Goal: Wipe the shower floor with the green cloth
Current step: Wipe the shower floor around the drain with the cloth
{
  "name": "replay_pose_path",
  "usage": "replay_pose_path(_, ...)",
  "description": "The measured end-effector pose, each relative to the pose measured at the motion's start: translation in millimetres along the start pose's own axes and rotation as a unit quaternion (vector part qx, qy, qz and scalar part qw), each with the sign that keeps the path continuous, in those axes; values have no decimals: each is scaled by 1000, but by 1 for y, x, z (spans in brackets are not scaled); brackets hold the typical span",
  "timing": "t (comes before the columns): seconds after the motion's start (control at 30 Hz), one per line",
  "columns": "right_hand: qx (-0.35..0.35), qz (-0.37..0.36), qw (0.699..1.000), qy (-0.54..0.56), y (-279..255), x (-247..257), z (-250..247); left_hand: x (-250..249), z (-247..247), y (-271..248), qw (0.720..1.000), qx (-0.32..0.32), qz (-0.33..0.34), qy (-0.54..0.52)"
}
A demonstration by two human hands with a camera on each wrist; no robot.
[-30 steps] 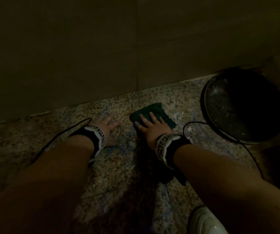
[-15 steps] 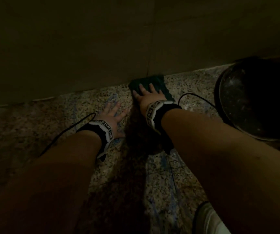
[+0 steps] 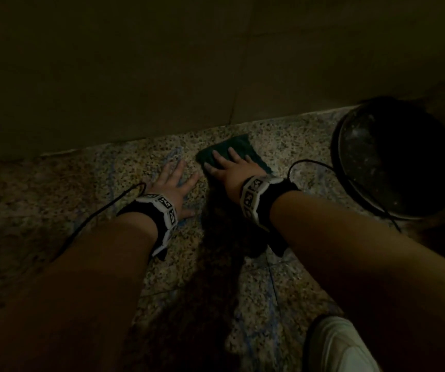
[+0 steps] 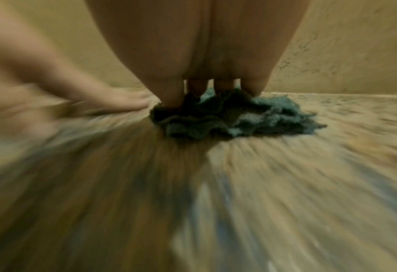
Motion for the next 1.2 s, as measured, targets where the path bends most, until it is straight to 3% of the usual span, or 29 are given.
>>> replay_pose_path(0.2,-27,18,999,34,24,3,-37,4,6,9,1000,10,-2,-6)
replay_pose_path(0.47,-18,9,1000,18,2,8,-3,3,2,3,999,-15,-7,-42)
replay_pose_path(0.63,-12,8,999,28,-2,14,11,6,9,4,996,-36,-48,-71)
replay_pose_path(1.03,-24,-11,999,41,34,19,-41,12,16,15,995,-15,-72,-66)
replay_pose_path(1.2,-24,-10,1000,18,26,22,-27,13,18,15,993,-37,-65,-90)
Point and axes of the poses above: each hand's wrist, its own y-axis towards the middle knuckle, its own z-axis out of the palm, x = y × z, the point moved 5 cm from there along y, towards the middle knuckle, and after that the axes turned 10 degrees about -z, right-handed, at the moved point
